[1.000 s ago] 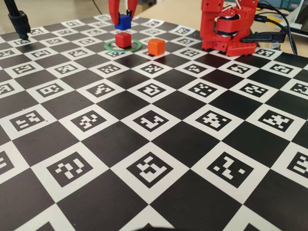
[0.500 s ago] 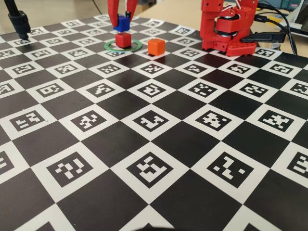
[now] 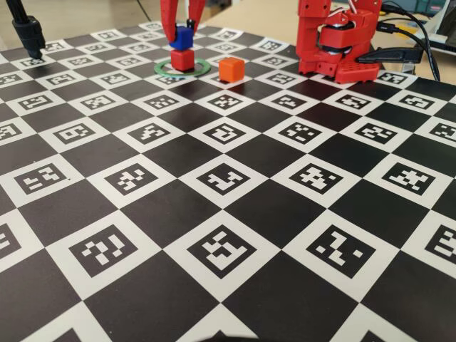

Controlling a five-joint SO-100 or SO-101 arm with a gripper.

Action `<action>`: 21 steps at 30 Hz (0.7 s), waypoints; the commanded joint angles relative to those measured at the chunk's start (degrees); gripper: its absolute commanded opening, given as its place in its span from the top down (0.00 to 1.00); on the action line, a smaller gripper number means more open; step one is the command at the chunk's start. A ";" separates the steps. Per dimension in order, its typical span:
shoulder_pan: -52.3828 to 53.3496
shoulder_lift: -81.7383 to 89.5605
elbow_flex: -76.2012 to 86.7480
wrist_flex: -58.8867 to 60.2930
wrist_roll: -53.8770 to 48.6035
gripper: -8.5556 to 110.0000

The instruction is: Grab the red cube then put it in the green circle then put the blue cube on top and finally the orange cube on top

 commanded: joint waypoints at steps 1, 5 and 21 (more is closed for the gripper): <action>0.62 0.70 -0.53 -1.05 -0.09 0.90; 0.62 0.70 -0.18 -1.41 -0.09 0.90; 0.62 0.62 0.44 -1.76 0.09 0.90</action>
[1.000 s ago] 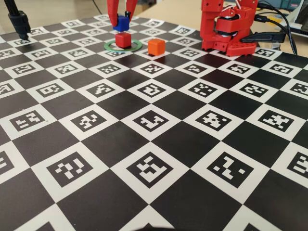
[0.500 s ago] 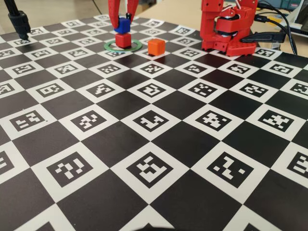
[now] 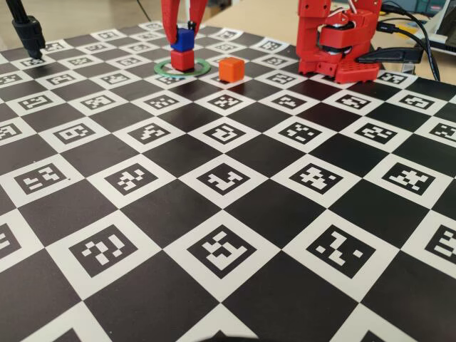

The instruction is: Grab the red cube then put it in the green circle then put the blue cube on top and finally the orange cube on top

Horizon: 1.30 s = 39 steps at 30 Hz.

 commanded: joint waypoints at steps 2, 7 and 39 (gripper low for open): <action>0.62 0.62 -0.62 -1.14 0.26 0.90; 0.62 0.97 -0.53 -1.14 0.70 0.89; 0.62 1.05 0.18 -0.62 -0.26 0.53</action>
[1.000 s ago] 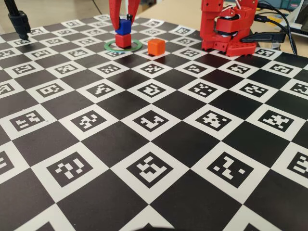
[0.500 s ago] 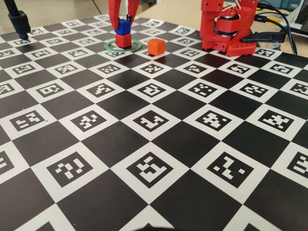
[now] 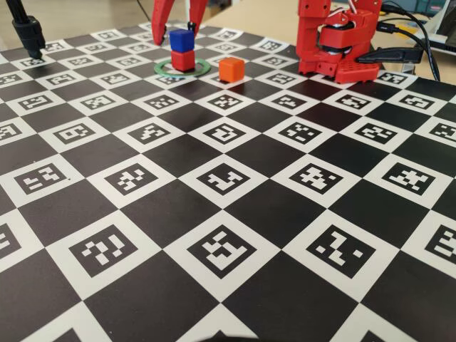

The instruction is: Grab the red cube then put it in the green circle then put the blue cube on top and finally the orange cube on top

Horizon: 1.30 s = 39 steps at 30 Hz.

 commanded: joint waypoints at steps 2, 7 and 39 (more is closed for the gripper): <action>0.62 1.05 -0.35 0.09 -0.35 0.52; 0.62 1.14 -0.35 0.00 -0.26 0.51; 0.09 12.66 -6.42 15.38 2.72 0.49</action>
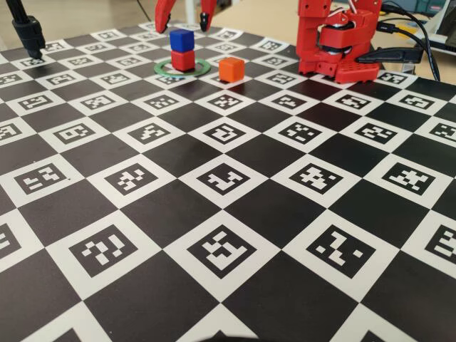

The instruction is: Grab the red cube then put it in the green circle then put the blue cube on top and finally the orange cube on top

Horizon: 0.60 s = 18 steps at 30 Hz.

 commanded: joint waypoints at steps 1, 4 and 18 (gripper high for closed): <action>-0.26 5.89 -5.89 3.34 1.32 0.49; -1.05 6.86 -6.59 5.89 2.81 0.49; -9.32 12.30 -7.03 15.38 14.41 0.49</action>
